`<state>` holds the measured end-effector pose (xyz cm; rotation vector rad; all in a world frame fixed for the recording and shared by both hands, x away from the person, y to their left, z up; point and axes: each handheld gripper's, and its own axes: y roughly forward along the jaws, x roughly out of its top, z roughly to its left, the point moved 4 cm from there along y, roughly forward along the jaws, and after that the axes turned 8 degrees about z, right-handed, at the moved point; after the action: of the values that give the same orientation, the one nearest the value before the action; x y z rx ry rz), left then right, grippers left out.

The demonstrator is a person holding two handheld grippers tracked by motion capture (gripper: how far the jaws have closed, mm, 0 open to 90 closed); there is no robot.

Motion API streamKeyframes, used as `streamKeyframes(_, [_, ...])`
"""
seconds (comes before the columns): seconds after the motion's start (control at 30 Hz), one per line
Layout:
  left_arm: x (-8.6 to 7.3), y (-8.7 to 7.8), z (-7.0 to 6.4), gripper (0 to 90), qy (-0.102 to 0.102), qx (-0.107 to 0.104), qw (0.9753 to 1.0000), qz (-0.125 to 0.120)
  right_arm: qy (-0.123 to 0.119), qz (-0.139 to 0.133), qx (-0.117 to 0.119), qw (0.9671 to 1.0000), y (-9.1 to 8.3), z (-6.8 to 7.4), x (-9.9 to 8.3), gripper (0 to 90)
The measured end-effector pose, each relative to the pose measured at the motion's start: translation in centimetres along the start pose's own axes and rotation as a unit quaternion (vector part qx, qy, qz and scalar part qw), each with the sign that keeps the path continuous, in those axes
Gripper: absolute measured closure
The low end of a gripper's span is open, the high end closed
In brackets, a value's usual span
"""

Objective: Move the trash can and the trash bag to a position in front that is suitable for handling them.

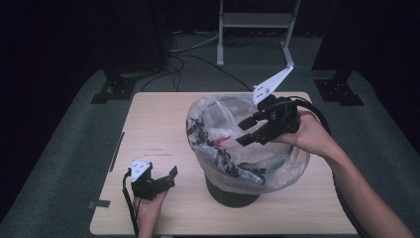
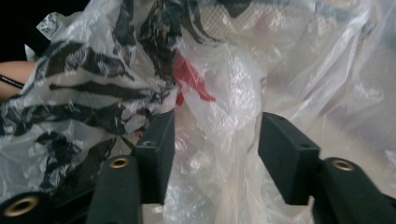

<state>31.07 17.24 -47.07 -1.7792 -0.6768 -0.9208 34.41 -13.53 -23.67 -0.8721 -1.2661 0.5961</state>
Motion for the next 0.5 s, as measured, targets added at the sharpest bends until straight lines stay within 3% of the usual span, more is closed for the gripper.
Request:
streamKeyframes(0.23, [0.0, 0.0, 0.0, 3.0, 0.001, 0.000, 1.0000, 0.000, -0.006, -0.002, 0.001, 1.0000, 0.4, 0.3, 0.8, 58.4])
streamKeyframes(0.5, [0.1, -0.1, 0.0, 3.0, -0.002, -0.001, 1.0000, -0.002, -0.026, 0.004, 0.013, 0.9996, 1.5, 0.8, 2.4, 77.7])
